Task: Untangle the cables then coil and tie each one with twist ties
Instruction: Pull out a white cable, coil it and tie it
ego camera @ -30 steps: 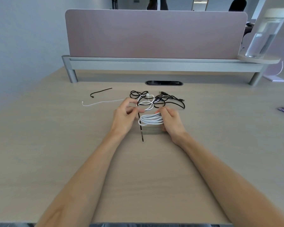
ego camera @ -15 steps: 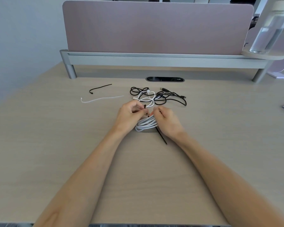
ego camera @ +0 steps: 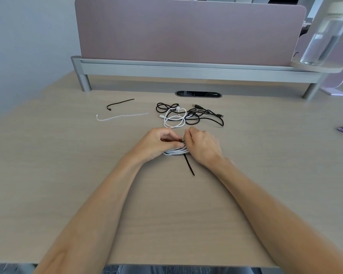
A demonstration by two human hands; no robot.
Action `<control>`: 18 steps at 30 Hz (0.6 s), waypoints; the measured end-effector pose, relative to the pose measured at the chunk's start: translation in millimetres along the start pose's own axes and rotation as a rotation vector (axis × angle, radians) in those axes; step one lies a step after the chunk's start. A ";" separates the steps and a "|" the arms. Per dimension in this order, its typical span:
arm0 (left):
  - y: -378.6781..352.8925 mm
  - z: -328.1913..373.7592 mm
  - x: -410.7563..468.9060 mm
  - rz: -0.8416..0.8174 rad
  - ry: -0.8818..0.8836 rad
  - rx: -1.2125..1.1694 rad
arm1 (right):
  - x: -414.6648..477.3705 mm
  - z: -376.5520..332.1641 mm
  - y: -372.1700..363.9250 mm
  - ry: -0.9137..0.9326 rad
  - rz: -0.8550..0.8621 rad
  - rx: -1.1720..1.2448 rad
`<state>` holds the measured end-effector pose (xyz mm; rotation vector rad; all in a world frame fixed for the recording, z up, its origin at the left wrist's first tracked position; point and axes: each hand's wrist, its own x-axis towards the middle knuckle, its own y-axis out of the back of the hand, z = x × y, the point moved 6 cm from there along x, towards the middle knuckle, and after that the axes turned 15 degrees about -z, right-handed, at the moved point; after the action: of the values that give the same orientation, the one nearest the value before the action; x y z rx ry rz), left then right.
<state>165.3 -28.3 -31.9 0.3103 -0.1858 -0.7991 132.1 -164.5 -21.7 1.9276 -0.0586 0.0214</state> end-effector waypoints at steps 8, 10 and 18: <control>-2.1 0.2 -2.0 0.013 -0.033 0.187 | 0.7 2.1 -3.8 0.078 0.035 -0.078; -2.5 2.3 -1.9 0.022 -0.053 0.277 | 3.9 6.0 -8.1 0.148 0.053 -0.025; -1.6 9.1 -2.3 0.022 -0.087 0.473 | 18.6 20.2 -22.2 0.091 -0.032 -0.093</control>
<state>160.1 -29.6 -24.0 0.7187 -0.4617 -0.7413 151.6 -176.2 -48.7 1.8316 0.0316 0.0838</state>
